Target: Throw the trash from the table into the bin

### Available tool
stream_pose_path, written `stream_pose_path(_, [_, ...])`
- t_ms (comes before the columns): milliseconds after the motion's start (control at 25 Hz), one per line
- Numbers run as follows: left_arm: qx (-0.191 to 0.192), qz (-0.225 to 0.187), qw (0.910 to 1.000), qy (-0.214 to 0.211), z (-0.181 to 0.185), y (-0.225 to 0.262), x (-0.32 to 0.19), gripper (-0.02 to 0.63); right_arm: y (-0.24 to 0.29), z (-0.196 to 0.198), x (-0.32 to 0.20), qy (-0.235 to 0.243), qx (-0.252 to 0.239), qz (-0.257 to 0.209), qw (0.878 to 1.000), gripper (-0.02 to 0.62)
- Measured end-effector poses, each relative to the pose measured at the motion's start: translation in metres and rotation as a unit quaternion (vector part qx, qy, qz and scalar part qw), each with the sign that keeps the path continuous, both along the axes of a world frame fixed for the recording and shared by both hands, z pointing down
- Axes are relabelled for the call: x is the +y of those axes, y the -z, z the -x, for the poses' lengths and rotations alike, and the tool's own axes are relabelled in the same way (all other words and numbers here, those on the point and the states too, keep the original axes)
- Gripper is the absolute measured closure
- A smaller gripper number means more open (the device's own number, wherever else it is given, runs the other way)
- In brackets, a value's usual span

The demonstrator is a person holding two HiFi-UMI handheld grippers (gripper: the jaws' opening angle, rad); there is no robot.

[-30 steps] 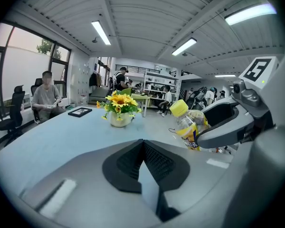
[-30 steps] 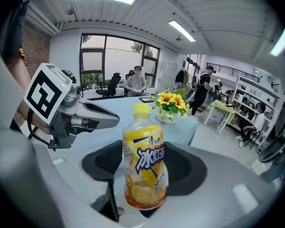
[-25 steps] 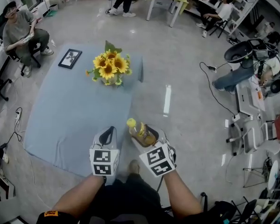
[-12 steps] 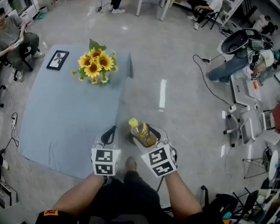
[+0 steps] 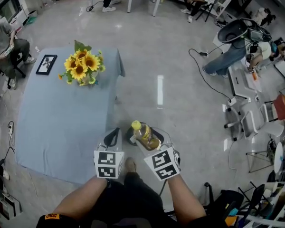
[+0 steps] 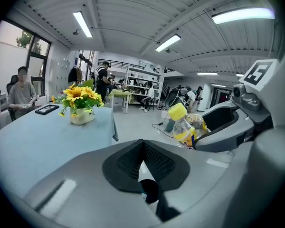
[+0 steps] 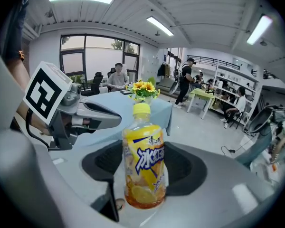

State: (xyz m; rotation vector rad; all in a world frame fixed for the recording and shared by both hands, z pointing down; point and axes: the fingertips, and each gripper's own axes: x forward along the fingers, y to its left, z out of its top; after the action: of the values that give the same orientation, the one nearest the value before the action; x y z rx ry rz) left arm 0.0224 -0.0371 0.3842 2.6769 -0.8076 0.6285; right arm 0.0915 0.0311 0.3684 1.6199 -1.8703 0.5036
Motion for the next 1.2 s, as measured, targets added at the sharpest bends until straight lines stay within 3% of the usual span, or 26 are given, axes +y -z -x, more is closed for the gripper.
stream_pose_path(400, [0.006,0.011,0.9999,-0.006,-0.039,-0.005,0.022,0.598,-0.011,-0.027,0.022,-0.015,-0.019,0.006,1.000,0.319])
stream_pose_path(1200, [-0.034,0.040,0.9986,0.010,-0.076,-0.091,0.021,0.598,-0.089,-0.079,0.021,-0.056,-0.061,0.021,0.996,0.319])
